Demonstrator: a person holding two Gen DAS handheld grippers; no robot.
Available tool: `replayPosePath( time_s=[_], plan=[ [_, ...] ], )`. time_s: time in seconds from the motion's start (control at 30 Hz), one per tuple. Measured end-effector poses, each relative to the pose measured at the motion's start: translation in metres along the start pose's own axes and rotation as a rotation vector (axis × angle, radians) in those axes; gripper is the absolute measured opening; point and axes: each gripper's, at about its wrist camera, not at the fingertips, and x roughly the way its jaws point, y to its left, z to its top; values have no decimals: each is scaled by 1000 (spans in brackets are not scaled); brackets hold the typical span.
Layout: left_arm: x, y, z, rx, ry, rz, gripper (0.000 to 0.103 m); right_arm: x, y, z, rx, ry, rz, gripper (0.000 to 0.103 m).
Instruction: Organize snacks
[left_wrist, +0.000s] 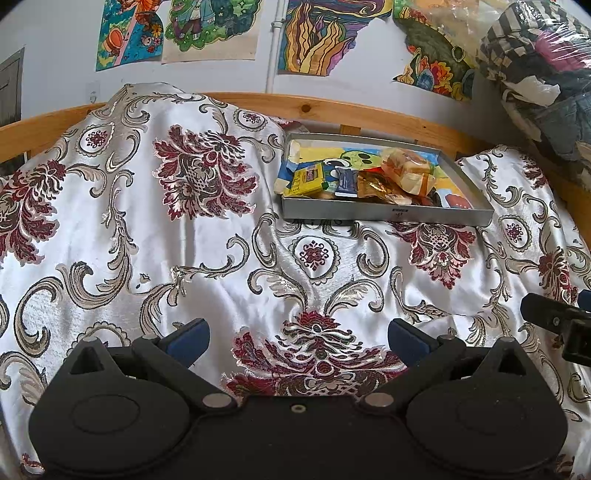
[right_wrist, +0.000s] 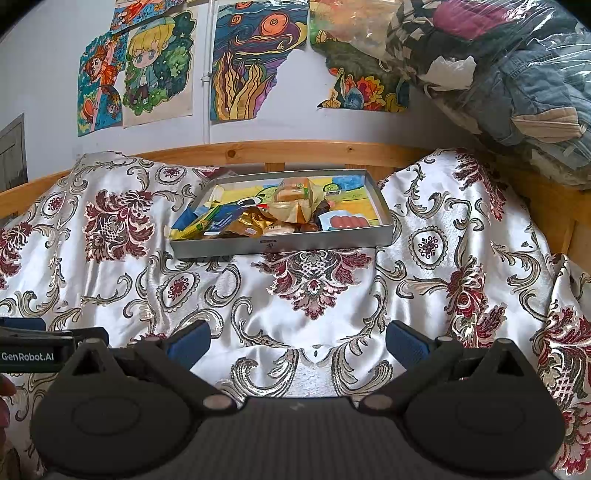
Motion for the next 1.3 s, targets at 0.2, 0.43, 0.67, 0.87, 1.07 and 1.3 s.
replayPosePath(
  time_s=[0.2, 0.43, 0.67, 0.87, 1.07, 1.3],
  plan=[
    [0, 0, 0, 0, 1, 0, 102, 0, 0, 0, 0, 0, 0, 103],
    [2, 1, 0, -13, 22, -24, 102, 0, 0, 0, 1, 0, 1, 103],
    [4, -6, -4, 24, 51, 45, 102, 0, 1, 0, 0, 1, 2, 103],
    [5, -7, -4, 27, 59, 49, 102, -1, 2, 0, -1, -1, 4, 103],
    [7, -5, -4, 19, 71, 60, 102, -3, 1, 2, 5, -5, 4, 103],
    [4, -6, -4, 25, 61, 63, 102, -3, 0, 2, 0, -7, 8, 103]
  ],
)
